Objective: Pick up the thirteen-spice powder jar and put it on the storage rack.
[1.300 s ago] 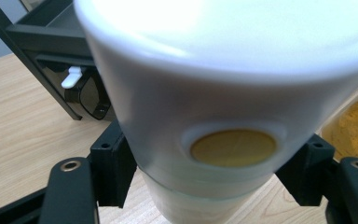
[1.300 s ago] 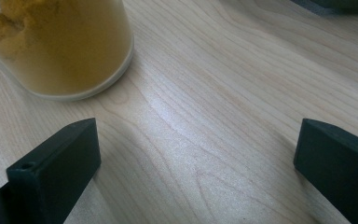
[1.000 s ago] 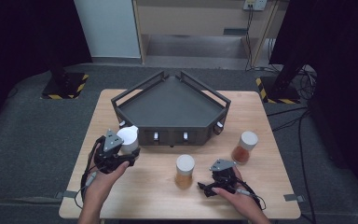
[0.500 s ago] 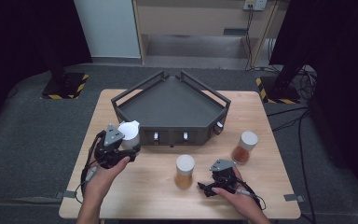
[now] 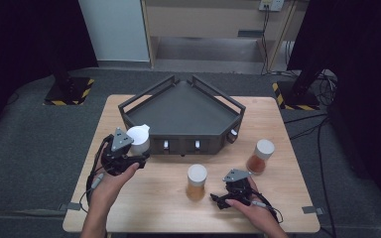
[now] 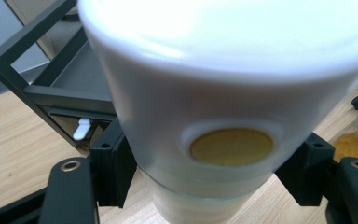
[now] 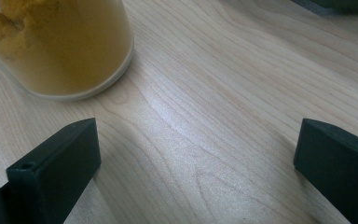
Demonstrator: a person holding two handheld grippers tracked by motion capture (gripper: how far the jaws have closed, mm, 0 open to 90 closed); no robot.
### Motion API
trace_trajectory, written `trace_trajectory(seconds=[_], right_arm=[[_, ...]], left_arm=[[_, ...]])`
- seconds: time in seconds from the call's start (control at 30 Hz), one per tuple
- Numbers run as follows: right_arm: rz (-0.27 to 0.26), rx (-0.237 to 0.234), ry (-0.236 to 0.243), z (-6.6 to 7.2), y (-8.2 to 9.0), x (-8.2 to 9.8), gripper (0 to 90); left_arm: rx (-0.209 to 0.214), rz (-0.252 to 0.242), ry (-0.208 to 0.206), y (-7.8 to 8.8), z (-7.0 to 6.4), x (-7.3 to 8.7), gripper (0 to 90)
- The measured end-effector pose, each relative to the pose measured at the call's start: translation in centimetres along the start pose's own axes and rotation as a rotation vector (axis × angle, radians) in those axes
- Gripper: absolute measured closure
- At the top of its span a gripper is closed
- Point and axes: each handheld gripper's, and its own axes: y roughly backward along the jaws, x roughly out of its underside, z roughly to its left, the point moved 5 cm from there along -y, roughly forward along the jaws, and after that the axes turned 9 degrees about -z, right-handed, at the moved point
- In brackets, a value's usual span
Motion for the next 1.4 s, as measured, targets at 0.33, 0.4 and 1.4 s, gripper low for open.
trace_trajectory(seconds=[0.33,0.4,1.4], right_arm=[[0.0,0.0,0.0,0.0,0.0,0.0,0.6],[0.0,0.0,0.0,0.0,0.0,0.0,0.6],[0.0,0.0,0.0,0.0,0.0,0.0,0.6]], left_arm=[[0.002,-0.009,-0.004,-0.1,0.2,-0.7,29.2],[0.003,-0.009,-0.004,-0.1,0.2,-0.8,29.2],[0.005,-0.021,-0.022,-2.4,1.0,-3.0,29.2]])
